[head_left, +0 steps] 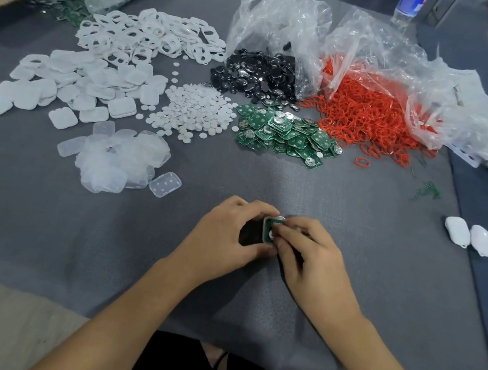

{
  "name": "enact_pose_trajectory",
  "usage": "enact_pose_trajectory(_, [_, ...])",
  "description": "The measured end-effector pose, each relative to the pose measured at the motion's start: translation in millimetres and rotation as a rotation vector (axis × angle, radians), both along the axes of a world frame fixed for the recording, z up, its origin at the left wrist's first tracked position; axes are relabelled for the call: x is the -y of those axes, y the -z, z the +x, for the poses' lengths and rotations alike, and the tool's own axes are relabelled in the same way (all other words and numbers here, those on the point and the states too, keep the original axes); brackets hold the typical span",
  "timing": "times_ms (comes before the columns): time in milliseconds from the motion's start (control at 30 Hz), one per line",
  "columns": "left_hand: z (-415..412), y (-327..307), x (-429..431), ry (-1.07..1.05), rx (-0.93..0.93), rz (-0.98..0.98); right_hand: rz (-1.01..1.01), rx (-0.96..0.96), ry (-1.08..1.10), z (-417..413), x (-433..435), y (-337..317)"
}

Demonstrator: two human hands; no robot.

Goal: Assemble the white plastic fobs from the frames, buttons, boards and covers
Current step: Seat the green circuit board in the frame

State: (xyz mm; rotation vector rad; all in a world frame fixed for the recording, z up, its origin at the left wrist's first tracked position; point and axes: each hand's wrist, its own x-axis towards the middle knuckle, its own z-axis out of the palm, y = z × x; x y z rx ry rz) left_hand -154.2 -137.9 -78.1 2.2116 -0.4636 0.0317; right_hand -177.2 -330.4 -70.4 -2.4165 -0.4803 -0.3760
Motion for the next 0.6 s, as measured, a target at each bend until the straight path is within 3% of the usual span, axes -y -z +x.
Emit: enact_pose_trajectory(600, [-2.1, -0.9, 1.7, -0.010, -0.006, 0.019, 0.096, -0.005, 0.020, -1.5, 2.9, 6.5])
